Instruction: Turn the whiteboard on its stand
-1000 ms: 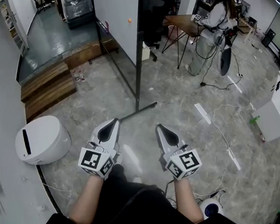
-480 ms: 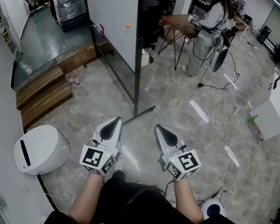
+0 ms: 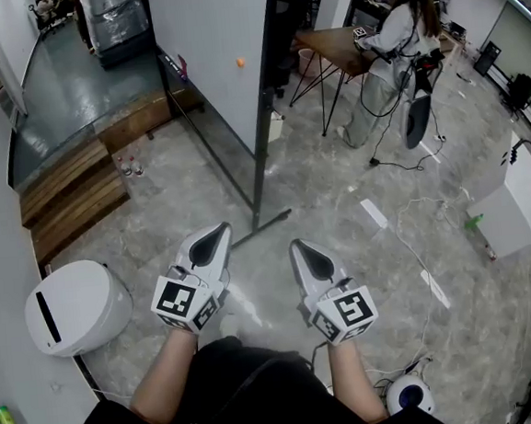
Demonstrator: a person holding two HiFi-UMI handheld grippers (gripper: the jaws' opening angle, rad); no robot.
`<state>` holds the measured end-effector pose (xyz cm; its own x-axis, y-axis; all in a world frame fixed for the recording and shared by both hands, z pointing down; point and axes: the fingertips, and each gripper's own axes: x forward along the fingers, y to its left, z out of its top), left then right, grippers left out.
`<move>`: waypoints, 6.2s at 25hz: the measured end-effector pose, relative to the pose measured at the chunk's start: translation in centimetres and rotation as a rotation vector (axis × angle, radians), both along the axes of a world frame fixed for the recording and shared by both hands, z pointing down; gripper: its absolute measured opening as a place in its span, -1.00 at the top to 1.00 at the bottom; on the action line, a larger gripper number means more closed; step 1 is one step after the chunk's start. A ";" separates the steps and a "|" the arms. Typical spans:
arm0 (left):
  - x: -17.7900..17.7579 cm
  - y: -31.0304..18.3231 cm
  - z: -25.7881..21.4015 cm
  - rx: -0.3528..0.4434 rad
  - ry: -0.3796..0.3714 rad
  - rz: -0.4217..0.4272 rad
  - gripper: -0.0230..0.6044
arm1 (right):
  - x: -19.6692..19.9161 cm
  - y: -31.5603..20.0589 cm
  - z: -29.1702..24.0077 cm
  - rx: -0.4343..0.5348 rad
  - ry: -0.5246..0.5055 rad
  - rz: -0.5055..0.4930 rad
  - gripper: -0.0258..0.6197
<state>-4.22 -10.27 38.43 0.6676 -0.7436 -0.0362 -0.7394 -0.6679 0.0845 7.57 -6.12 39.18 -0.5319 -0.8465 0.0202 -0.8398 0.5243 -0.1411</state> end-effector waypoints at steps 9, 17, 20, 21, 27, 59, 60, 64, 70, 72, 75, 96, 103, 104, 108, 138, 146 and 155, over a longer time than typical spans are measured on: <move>-2.4 -6.0 -0.2 -0.002 0.007 0.050 0.92 | -3.0 -5.4 -0.7 0.008 0.027 0.045 0.90; -4.9 -9.9 0.2 -0.009 0.014 0.097 0.92 | -5.9 -8.8 -0.4 0.003 0.026 0.084 0.90; -5.6 -10.8 0.5 -0.014 0.017 0.105 0.92 | -6.8 -9.4 -0.3 -0.002 0.031 0.092 0.90; -5.8 -11.1 0.6 -0.016 0.018 0.105 0.92 | -7.0 -9.6 -0.3 -0.005 0.031 0.092 0.90; -6.2 -11.7 1.3 -0.033 0.023 0.105 0.92 | -7.4 -10.4 0.2 -0.020 0.027 0.089 0.90; 1.1 -14.7 0.6 -0.025 -0.006 0.011 0.92 | -1.0 -22.6 -3.2 0.114 0.081 -0.014 0.89; 1.2 -15.0 0.7 -0.028 -0.002 0.007 0.92 | -0.9 -23.5 -3.5 0.121 0.083 -0.015 0.88; 1.5 -16.1 1.5 -0.033 -0.001 0.002 0.92 | -0.9 -26.5 -4.2 0.143 0.091 -0.016 0.82; 1.3 -17.5 2.4 -0.071 0.006 -0.029 0.92 | -0.3 -31.5 -3.9 0.144 0.137 0.013 0.60; 1.0 -17.9 2.9 -0.081 0.005 -0.037 0.92 | -0.2 -33.2 -3.9 0.144 0.146 0.022 0.49; 0.6 -18.1 3.5 -0.096 0.005 -0.048 0.92 | -0.3 -35.3 -4.0 0.137 0.149 0.027 0.32; -1.7 -18.1 4.7 -0.127 0.007 -0.119 0.92 | -2.3 -40.4 -3.0 0.113 0.155 0.025 0.31; -2.3 -17.2 4.6 -0.129 -0.001 -0.149 0.92 | -2.2 -40.6 -3.2 0.103 0.151 0.025 0.33; -2.3 -17.0 4.6 -0.127 -0.004 -0.151 0.92 | -2.2 -40.6 -3.1 0.101 0.146 0.022 0.32; -2.4 -16.3 4.5 -0.114 -0.023 -0.158 0.92 | -2.1 -40.5 -3.1 0.095 0.138 0.019 0.32; -2.2 -12.8 2.5 -0.074 -0.041 -0.193 0.92 | 1.2 -35.2 -2.7 0.052 0.146 -0.001 0.32; -1.9 -12.9 2.1 -0.067 -0.042 -0.181 0.92 | 2.5 -33.3 -2.6 0.035 0.155 0.001 0.32; -1.6 -12.9 1.4 -0.054 -0.042 -0.156 0.92 | 4.2 -29.9 -2.6 0.029 0.162 0.006 0.32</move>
